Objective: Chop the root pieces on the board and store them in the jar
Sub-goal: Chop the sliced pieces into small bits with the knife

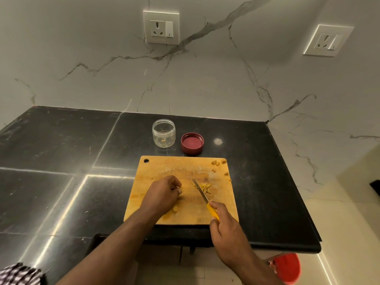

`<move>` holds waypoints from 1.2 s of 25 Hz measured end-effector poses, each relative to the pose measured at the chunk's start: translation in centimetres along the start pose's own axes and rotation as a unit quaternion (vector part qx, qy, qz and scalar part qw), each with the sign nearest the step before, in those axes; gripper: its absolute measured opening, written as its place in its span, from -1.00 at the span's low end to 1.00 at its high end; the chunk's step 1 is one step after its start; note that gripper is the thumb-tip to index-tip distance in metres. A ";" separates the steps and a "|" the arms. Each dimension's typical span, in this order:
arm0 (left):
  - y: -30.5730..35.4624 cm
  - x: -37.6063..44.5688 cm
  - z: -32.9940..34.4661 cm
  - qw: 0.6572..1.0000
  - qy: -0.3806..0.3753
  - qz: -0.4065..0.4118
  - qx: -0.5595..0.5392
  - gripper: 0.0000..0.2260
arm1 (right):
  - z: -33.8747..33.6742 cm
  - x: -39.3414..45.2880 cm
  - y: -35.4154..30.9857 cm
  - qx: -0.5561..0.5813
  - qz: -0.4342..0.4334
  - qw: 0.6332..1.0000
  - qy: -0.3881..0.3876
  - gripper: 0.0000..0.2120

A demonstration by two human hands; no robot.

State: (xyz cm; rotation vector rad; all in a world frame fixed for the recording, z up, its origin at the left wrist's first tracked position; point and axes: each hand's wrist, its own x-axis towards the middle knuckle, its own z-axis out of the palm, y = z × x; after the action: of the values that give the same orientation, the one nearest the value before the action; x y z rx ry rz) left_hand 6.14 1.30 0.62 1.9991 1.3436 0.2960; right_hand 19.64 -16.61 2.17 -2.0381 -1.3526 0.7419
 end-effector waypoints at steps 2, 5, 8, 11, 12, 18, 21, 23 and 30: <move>0.7 0.6 0.8 1.000 -0.008 0.008 -0.003 -0.88 | -0.1 0.1 0.0 0.000 -0.001 1.000 0.003 -0.63; 1.6 1.2 1.4 1.000 -0.004 0.008 0.023 -0.84 | -0.1 0.2 0.0 -0.005 0.005 1.000 0.007 -0.63; 1.3 1.3 1.5 0.997 0.020 0.006 0.073 -0.76 | 0.0 0.3 0.1 -0.008 0.008 1.000 0.010 -0.63; 0.7 1.5 1.3 0.996 0.013 0.004 0.092 -0.71 | 0.1 0.3 0.3 -0.011 0.012 1.000 0.011 -0.63; 0.6 1.5 1.2 0.995 0.009 0.003 0.096 -0.71 | 0.1 0.2 0.3 -0.010 0.013 1.000 0.009 -0.63; 1.3 1.8 1.7 0.994 0.000 0.009 0.112 -0.76 | 0.5 0.1 0.1 -0.010 0.019 1.000 0.004 -0.65; 1.3 2.0 1.9 0.994 -0.010 0.009 0.105 -0.80 | 0.6 0.1 0.0 -0.018 0.009 1.000 0.006 -0.66; 1.3 2.1 1.9 0.995 -0.016 0.005 0.096 -0.80 | 0.8 0.3 -0.1 -0.027 0.001 1.000 0.004 -0.67; 1.4 2.2 2.1 0.997 -0.011 -0.017 0.070 -0.87 | 1.7 0.9 -0.5 -0.044 -0.027 0.999 0.003 -0.65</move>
State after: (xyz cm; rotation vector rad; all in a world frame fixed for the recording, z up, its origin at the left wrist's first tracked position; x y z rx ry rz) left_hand 9.25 2.05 -0.43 2.0853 1.4163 0.1679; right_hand 18.40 -15.38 1.33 -2.0609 -1.4544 0.6635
